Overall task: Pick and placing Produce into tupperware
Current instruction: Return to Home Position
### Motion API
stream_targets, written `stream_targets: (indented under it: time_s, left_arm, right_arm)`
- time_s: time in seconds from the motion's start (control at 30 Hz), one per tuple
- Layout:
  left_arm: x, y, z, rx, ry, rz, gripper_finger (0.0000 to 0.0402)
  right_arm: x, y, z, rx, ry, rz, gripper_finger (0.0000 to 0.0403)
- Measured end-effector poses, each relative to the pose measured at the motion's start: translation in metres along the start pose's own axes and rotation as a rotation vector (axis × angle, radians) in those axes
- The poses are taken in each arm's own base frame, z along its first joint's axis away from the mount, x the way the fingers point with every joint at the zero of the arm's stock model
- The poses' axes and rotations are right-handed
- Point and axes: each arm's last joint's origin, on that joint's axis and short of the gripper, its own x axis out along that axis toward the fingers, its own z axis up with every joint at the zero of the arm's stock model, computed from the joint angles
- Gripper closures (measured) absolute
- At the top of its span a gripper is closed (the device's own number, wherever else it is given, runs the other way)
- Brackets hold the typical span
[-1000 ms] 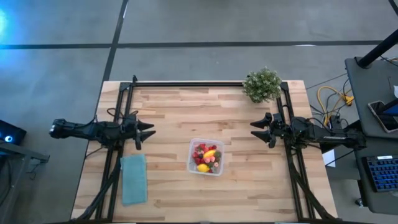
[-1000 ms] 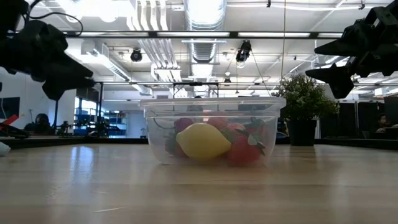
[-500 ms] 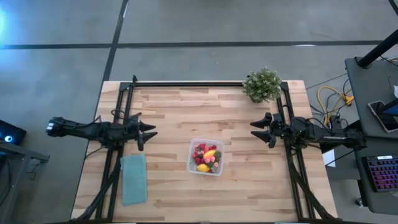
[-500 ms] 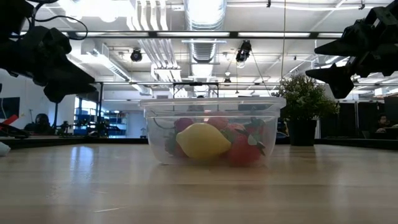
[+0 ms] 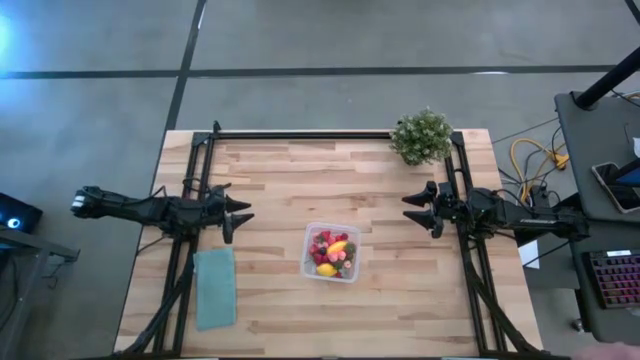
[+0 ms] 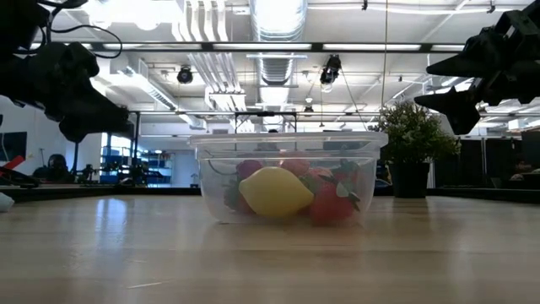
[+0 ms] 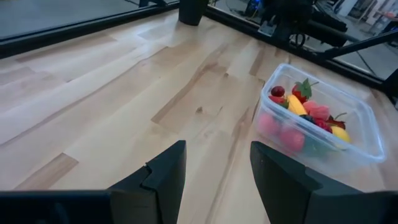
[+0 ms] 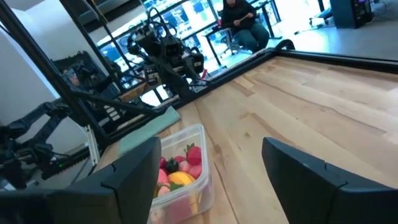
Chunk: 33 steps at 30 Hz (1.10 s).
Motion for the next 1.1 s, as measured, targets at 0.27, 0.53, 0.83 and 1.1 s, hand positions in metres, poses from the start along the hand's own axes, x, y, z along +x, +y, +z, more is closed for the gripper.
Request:
stream_targets:
  time_s: [0.27,0.53,0.83,1.1]
  left_arm:
    - [0.0009,-0.0001,-0.0007,0.005,0.01,0.004,0.0237]
    - [0.0008,-0.0001,-0.0007,0.005,0.009,0.004,0.0237]
    - [0.0007,-0.0001,-0.0006,0.004,0.008,0.005,0.0237]
    - [0.0007,-0.0001,-0.0006,0.005,0.008,0.005,0.0237]
  right_arm:
    - [0.0003,-0.0002,-0.0005,0.0,0.006,-0.003,0.0137]
    - [0.0003,-0.0003,-0.0005,0.0,0.006,-0.003,0.0132]
    - [0.0003,-0.0002,-0.0005,0.0,0.007,-0.003,0.0138]
    - [0.0003,-0.0002,-0.0004,0.0,0.007,-0.004,0.0131]
